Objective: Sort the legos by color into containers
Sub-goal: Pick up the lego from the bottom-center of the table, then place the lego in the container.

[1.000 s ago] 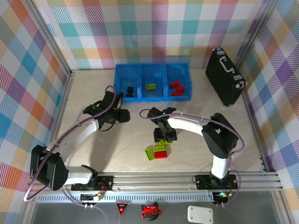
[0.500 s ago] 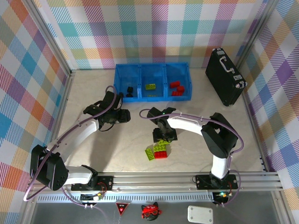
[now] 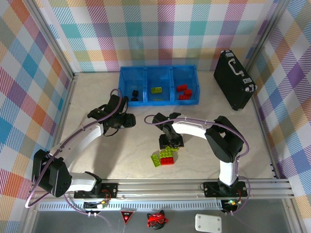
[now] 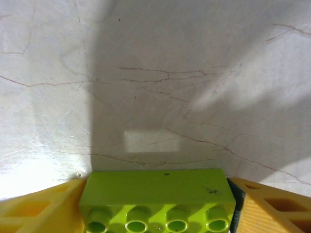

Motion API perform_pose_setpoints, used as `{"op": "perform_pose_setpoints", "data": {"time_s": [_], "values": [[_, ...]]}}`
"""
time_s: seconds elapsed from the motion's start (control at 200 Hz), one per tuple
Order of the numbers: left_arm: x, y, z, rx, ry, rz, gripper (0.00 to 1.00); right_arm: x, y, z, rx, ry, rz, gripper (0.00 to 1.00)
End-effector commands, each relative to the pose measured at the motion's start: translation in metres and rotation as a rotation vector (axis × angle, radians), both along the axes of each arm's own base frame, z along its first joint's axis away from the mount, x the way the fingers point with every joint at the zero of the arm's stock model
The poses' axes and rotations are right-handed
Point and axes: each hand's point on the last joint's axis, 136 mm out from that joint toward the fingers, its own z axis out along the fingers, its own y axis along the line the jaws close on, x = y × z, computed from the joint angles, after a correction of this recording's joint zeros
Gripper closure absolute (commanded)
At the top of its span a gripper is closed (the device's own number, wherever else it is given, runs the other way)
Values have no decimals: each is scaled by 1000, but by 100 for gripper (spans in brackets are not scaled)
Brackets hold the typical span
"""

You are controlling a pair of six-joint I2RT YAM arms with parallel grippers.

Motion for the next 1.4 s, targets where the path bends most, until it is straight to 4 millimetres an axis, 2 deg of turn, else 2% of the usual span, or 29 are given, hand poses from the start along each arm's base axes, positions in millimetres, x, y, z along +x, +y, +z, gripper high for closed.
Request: {"op": "perform_pose_setpoints", "data": {"time_s": [0.0, 0.345, 0.675, 0.96, 1.235, 1.395], "values": [[5, -3, 7, 5, -12, 0, 50, -2, 0, 1, -3, 11, 6, 29], [3, -2, 8, 6, -17, 0, 50, 3, 3, 13, 6, -19, 17, 32], [-6, 6, 11, 17, -25, 12, 50, 35, 17, 40, 35, -95, 54, 32], [-18, 15, 15, 22, -35, 27, 50, 86, 38, 68, 95, -178, 70, 32], [-24, 17, 16, 10, -32, 35, 50, 153, 56, 97, 159, -287, 64, 32], [-26, 19, 17, 13, -39, 39, 50, 192, 64, 106, 173, -367, 73, 32]]}}
